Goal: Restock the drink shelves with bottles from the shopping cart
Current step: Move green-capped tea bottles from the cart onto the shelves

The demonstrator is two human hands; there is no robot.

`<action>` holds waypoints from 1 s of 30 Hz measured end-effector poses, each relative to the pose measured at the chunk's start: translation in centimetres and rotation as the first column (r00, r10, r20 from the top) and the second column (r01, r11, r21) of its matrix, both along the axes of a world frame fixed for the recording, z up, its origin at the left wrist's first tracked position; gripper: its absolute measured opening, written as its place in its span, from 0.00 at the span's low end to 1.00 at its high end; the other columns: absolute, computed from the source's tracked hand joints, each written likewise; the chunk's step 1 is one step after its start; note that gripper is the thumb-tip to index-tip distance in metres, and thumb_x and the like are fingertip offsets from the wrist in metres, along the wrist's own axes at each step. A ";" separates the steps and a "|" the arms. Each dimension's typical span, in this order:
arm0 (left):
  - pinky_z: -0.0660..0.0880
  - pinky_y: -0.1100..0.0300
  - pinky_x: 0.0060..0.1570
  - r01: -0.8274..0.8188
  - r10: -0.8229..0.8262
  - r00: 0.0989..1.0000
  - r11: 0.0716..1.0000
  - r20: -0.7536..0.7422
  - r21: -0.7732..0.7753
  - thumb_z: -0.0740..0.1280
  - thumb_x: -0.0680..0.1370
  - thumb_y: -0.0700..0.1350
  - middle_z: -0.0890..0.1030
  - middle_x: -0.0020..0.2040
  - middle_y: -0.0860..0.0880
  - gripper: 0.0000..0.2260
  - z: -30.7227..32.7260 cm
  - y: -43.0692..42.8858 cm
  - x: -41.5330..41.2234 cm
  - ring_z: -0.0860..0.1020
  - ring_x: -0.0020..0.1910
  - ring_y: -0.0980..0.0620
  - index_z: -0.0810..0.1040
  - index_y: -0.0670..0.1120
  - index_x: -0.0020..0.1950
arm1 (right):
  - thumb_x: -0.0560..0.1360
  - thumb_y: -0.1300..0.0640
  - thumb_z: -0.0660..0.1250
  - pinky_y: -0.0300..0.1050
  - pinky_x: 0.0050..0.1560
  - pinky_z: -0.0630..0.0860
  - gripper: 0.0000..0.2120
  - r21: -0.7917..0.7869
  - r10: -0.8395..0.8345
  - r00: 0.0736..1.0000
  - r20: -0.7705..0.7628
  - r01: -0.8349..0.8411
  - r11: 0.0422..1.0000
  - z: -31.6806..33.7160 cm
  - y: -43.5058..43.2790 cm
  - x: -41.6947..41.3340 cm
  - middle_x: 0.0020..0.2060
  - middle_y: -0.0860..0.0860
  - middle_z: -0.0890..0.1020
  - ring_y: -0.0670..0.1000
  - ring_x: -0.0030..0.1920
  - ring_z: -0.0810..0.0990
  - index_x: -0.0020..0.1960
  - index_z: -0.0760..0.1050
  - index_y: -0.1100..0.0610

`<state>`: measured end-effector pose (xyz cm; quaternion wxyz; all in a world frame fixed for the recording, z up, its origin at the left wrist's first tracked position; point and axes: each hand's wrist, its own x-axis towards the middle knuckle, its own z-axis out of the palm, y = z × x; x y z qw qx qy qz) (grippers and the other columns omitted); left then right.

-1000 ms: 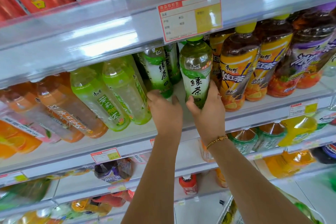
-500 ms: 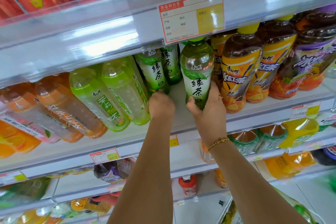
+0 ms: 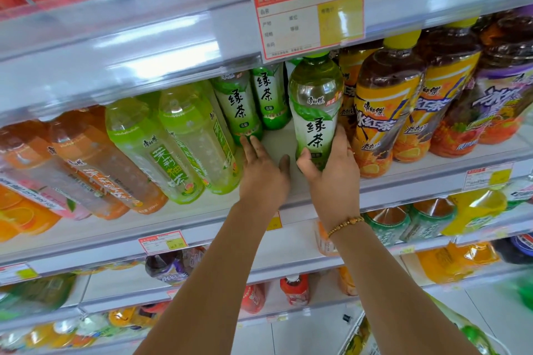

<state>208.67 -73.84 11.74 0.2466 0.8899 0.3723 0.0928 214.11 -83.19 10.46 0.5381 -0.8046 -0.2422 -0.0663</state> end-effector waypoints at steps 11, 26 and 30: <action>0.58 0.43 0.69 -0.068 0.068 0.998 0.998 -0.016 -0.007 0.52 0.79 0.36 0.42 0.76 0.37 0.21 0.6 1.8 1.4 0.46 0.74 0.30 0.61 0.34 0.72 | 0.75 0.54 0.65 0.44 0.46 0.72 0.32 -0.100 -0.053 0.999 -0.006 0.052 0.994 0.4 0.4 -0.2 0.55 0.61 0.76 0.58 0.53 0.76 0.74 0.56 0.60; 0.68 0.62 0.59 0.249 -0.166 0.926 0.944 0.339 -0.218 0.74 0.70 0.48 0.77 0.63 0.51 0.26 1.4 0.0 3.1 0.74 0.60 0.55 0.72 0.47 0.66 | 0.69 0.68 0.62 0.51 0.55 0.77 0.20 -0.324 -0.028 0.941 0.338 0.144 0.935 -1.4 -3.1 -2.3 0.56 0.63 0.79 0.62 0.54 0.79 0.61 0.74 0.67; 0.73 0.60 0.53 0.088 0.011 0.916 0.970 0.400 -0.229 0.76 0.67 0.50 0.80 0.58 0.48 0.25 0.6 -0.7 4.7 0.78 0.56 0.50 0.74 0.43 0.60 | 0.74 0.62 0.58 0.54 0.64 0.72 0.18 -0.369 0.041 0.927 0.374 0.108 0.923 -4.0 -6.0 -3.1 0.58 0.58 0.76 0.58 0.61 0.73 0.62 0.74 0.63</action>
